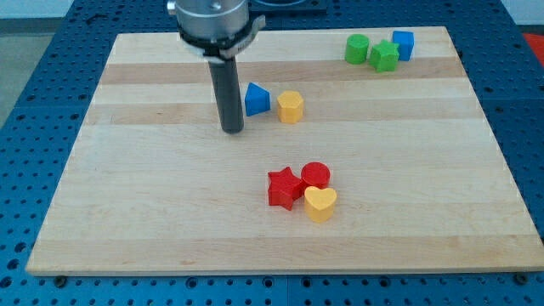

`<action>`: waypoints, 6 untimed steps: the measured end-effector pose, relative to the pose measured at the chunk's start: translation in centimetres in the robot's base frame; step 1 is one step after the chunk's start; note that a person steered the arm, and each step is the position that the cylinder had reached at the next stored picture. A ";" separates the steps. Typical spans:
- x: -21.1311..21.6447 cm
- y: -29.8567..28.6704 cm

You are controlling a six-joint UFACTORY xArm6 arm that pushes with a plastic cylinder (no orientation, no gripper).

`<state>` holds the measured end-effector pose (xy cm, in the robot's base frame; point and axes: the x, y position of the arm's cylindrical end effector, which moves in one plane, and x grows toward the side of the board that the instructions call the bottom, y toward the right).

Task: Slide the red star a bit up

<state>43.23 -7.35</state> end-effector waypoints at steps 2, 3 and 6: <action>9.7 1.3; 12.6 2.8; 9.6 8.5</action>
